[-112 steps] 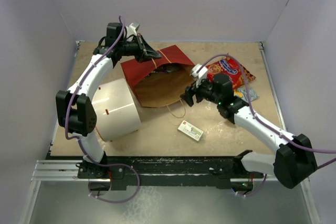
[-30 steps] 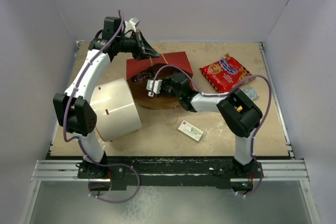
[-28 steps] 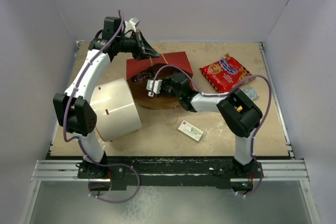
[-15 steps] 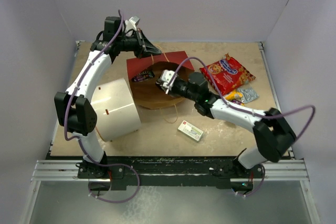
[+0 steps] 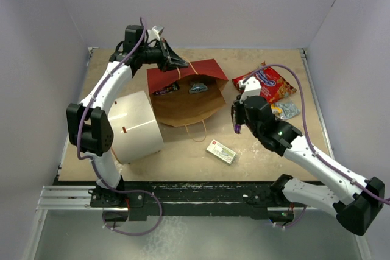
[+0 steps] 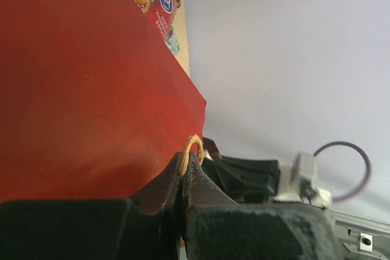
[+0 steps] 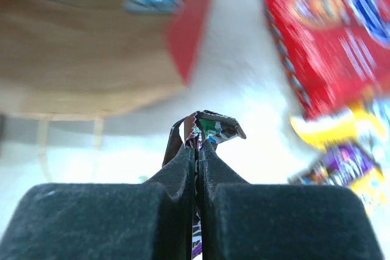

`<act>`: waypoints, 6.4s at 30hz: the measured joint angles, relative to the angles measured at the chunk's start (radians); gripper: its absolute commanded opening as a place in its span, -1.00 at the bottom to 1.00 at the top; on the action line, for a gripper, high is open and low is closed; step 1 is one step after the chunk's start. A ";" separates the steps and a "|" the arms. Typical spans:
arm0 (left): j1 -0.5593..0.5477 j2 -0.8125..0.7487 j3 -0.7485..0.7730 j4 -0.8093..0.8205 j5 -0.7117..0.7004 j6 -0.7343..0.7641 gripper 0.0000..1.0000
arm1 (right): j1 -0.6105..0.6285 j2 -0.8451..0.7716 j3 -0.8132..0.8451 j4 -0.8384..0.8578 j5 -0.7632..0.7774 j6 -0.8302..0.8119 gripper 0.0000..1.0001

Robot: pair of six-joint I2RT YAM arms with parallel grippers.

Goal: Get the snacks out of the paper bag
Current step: Place the snack at the center of the board, then take out the snack from the paper bag.

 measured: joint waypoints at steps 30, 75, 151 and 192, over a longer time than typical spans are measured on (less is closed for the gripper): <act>0.000 0.048 0.012 0.033 0.021 -0.023 -1.00 | -0.794 0.280 0.124 -0.326 -0.217 0.556 -1.00; -0.067 0.055 0.040 0.044 0.032 -0.041 -1.00 | -0.705 0.377 0.222 -0.098 -0.529 0.136 0.22; -0.070 0.015 0.161 -0.302 0.032 0.139 -1.00 | -0.080 1.430 0.753 0.724 -0.716 -1.427 0.23; -0.045 -0.051 0.028 -0.145 0.021 0.048 -1.00 | -0.080 1.057 0.384 0.724 -0.621 -1.272 -1.00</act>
